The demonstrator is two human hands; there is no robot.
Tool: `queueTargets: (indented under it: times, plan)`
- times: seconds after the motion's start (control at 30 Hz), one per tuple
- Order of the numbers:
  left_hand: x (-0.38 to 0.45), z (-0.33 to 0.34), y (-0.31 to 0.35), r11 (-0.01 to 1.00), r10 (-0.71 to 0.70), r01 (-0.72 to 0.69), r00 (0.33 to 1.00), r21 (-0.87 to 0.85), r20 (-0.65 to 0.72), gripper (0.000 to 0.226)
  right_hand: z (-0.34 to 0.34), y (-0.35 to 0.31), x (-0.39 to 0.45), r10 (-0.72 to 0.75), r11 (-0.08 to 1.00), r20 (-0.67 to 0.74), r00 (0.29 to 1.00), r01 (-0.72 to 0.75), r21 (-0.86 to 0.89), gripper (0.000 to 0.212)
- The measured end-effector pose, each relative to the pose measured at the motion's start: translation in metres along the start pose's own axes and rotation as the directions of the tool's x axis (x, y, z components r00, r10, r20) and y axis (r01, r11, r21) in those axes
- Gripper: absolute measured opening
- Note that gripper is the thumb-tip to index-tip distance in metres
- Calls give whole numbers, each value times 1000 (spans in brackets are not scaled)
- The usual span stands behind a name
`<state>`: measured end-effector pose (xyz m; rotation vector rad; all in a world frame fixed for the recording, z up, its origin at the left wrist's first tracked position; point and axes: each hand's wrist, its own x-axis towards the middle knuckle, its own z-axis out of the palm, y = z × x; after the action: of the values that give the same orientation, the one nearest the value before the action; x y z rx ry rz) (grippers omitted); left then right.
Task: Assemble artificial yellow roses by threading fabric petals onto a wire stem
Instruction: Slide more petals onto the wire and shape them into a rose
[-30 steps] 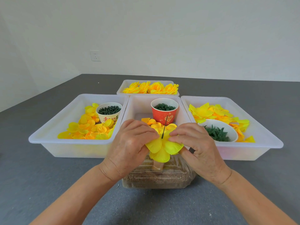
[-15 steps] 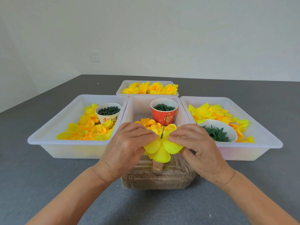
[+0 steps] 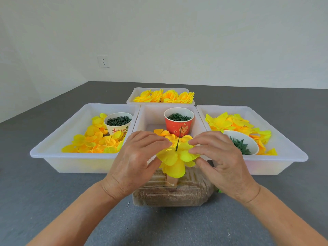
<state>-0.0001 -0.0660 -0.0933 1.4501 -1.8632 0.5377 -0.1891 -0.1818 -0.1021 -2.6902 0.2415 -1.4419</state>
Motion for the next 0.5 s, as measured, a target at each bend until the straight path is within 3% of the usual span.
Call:
queueTargets:
  times: [0.13, 0.27, 0.37, 0.5]
  plan:
    - [-6, -1, 10, 985, -106, 105, 994, -136, -6, 44, 0, -1, -1, 40, 999, 2, 999, -40, 31, 19]
    - [-15, 10, 23, 942, -277, 266, 961, -203, -27, 42, 2, -2, -1, 46, 999, 14, 999, -46, 17, 21]
    - [-17, 20, 32, 899, -432, 400, 879, -180, -202, 37, 3, -5, 3, 43, 999, 12, 999, -43, 18, 19]
    - [-25, 29, 42, 869, -491, 463, 768, -174, -410, 37, 5, -9, 9, 50, 999, 1, 999, -50, 15, 16]
